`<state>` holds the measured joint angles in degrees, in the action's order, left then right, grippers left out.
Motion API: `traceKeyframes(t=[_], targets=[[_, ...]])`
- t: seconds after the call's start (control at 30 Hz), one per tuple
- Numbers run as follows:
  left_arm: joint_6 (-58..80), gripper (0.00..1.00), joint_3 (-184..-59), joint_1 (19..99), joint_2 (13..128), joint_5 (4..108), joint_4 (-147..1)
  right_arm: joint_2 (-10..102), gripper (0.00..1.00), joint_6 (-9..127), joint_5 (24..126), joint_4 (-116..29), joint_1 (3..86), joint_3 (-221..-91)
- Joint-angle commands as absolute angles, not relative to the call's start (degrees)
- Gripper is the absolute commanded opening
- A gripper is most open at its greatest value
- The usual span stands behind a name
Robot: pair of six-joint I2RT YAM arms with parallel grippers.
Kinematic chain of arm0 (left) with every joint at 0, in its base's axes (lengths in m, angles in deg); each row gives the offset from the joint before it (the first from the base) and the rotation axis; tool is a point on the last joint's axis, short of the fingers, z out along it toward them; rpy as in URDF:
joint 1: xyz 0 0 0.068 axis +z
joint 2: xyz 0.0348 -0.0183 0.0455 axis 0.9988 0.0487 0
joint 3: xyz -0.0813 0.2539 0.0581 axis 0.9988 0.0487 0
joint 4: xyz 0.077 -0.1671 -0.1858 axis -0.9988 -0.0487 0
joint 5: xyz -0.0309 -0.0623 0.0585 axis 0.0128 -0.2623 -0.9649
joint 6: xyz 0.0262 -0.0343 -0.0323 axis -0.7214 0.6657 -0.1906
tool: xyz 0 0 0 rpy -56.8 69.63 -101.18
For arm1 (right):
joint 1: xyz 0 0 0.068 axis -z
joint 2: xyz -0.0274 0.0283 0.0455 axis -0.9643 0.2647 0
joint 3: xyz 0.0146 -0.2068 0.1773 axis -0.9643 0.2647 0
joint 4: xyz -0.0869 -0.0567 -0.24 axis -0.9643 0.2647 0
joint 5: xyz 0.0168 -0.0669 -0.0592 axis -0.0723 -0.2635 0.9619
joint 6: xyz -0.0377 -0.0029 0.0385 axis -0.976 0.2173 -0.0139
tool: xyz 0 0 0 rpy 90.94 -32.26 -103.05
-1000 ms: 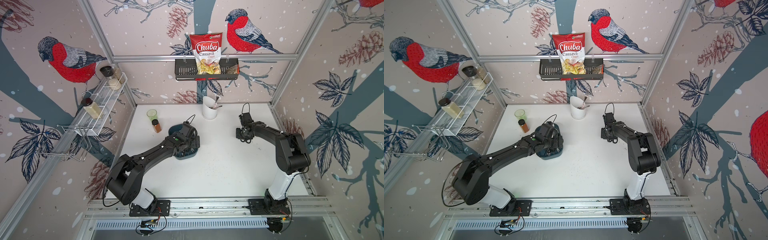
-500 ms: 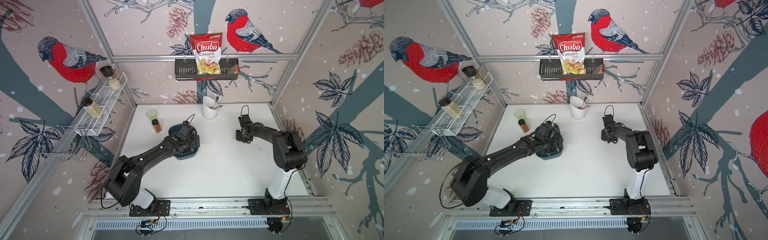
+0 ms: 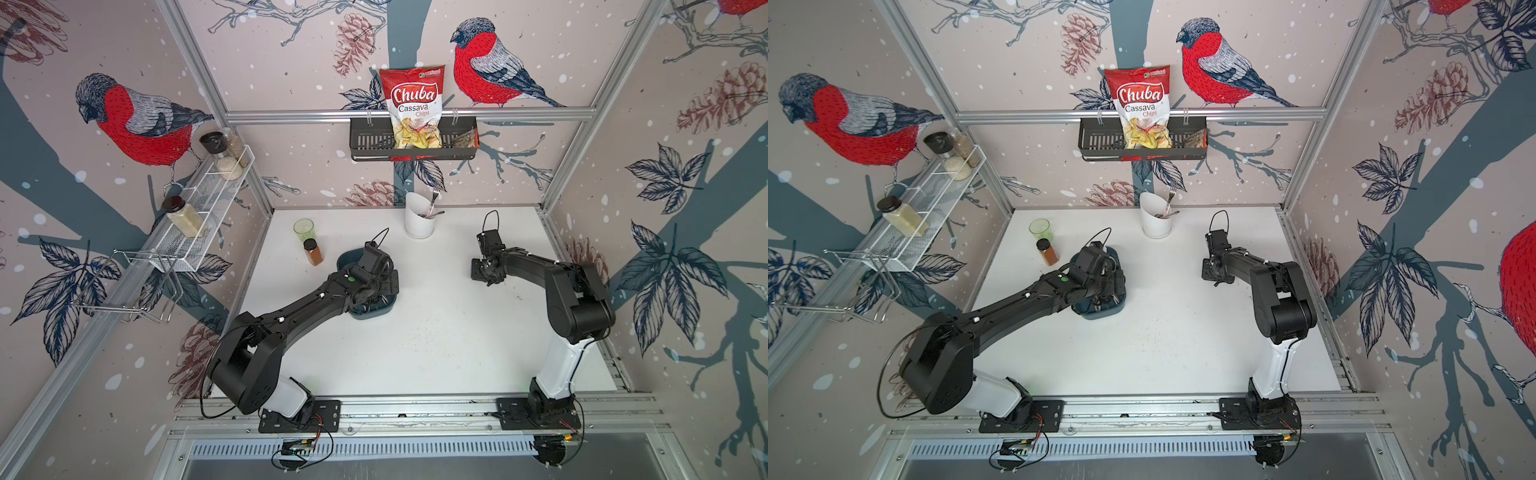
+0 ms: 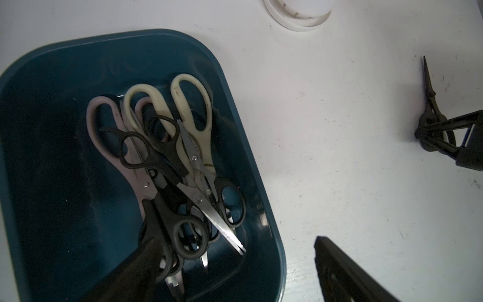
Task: Put the scissors into the storage box
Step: Pick up the scissors from the center of the board, then place the scissors in the storage box.
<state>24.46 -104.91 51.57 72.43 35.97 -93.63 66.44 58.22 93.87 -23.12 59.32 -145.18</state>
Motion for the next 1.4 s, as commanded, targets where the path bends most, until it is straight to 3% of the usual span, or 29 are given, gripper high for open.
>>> traceKeyframes(t=[0.0,0.33,0.73,0.97,1.37], targets=[[24.01,0.95,-104.71,51.43,72.02,35.38,-94.22,67.33,0.02,58.29,93.59,-18.99,59.64,-144.55],[24.33,0.95,-104.44,51.49,71.84,35.22,-93.48,64.36,0.0,59.01,92.92,-19.66,58.29,-144.29],[26.47,0.95,-102.36,54.39,68.7,33.8,-91.06,53.78,0.0,64.06,90.65,-22.12,48.42,-141.7],[31.52,0.95,-95.29,63.82,61.41,38.2,-87.3,51.27,0.0,68.23,87.79,-25.21,37.12,-142.67],[34.59,0.95,-84.52,78.31,47.17,36.15,-86.52,58.72,0.0,70.64,86.04,-32.39,21.06,-154.13]])
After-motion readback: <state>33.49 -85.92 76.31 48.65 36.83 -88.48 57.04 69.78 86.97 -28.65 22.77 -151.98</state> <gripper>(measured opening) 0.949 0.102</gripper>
